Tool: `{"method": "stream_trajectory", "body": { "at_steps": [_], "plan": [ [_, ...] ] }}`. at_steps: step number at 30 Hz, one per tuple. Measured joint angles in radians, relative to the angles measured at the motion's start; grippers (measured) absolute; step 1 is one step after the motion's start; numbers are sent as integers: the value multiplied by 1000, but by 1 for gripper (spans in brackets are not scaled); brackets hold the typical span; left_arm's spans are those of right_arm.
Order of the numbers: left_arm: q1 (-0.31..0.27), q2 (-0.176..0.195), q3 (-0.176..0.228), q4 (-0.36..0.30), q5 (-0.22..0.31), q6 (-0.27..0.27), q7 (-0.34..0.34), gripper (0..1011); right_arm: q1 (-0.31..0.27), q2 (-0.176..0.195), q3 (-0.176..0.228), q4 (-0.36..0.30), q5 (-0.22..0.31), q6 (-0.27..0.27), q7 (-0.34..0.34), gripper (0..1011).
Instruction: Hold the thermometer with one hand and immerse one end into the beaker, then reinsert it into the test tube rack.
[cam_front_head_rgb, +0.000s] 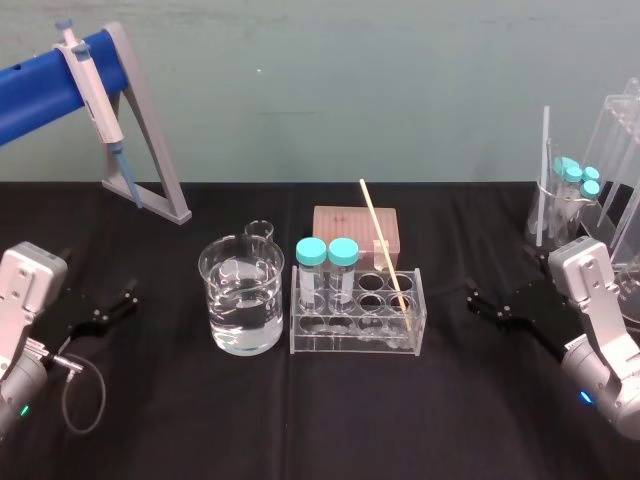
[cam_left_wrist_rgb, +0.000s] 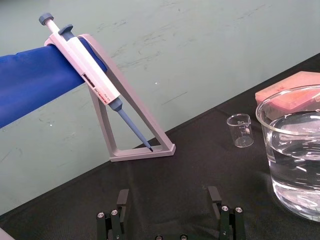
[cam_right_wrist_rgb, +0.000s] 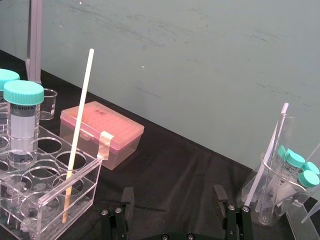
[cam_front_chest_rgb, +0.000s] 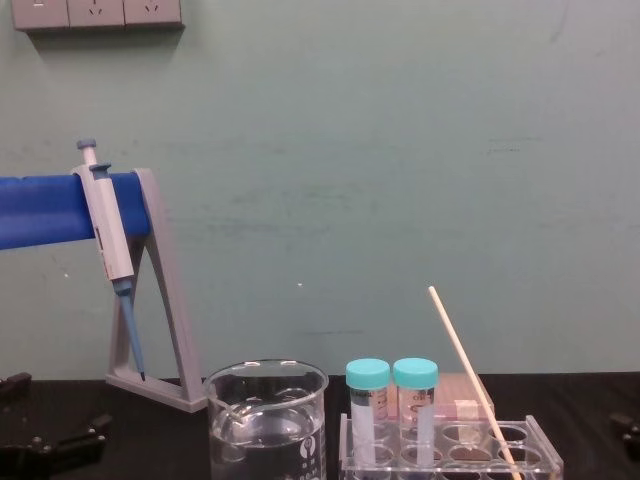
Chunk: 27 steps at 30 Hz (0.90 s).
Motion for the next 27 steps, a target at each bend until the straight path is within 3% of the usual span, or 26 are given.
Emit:
{"method": "stream_trajectory", "body": {
  "at_steps": [27],
  "plan": [
    [0,0,0,0,0,0,0,1004,0,0,0,0,0,0,0,1004]
  ]
}}
